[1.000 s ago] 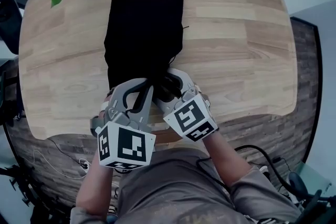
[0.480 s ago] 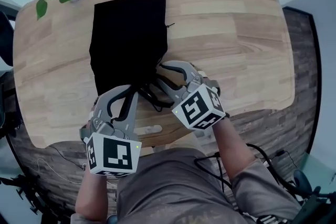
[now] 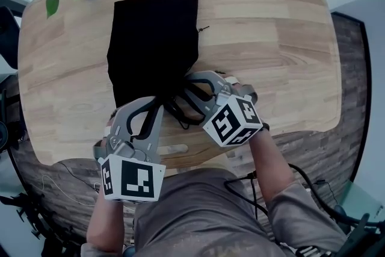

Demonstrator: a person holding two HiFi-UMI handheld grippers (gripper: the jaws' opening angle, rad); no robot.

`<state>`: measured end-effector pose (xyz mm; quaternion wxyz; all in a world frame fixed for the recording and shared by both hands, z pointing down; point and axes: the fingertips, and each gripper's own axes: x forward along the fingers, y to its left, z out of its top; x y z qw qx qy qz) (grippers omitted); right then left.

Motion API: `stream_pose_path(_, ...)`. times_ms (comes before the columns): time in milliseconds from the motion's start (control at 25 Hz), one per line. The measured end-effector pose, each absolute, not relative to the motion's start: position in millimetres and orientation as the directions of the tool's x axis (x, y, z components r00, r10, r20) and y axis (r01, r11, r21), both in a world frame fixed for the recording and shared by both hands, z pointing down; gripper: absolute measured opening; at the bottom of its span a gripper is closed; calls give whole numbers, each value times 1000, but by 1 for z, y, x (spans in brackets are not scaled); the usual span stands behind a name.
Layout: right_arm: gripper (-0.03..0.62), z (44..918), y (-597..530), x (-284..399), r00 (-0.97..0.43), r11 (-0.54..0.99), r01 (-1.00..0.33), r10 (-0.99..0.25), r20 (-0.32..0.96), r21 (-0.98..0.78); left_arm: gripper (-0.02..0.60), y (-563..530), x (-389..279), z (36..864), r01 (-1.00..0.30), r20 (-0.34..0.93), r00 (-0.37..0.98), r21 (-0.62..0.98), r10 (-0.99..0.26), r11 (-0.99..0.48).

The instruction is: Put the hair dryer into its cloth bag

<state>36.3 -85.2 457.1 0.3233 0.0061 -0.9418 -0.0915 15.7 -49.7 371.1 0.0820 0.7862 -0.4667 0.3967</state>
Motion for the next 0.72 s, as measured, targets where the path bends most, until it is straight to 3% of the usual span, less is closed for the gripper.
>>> stream_pose_path(280, 37, 442, -61, 67, -759, 952, 129, -85, 646, 276, 32, -50, 16, 364, -798, 674, 258, -255, -692, -546)
stream_pose_path(720, 38, 427, -41, 92, -732, 915, 176, -125, 669, 363, 103, -20, 17, 378, -792, 714, 251, -237, -654, -563)
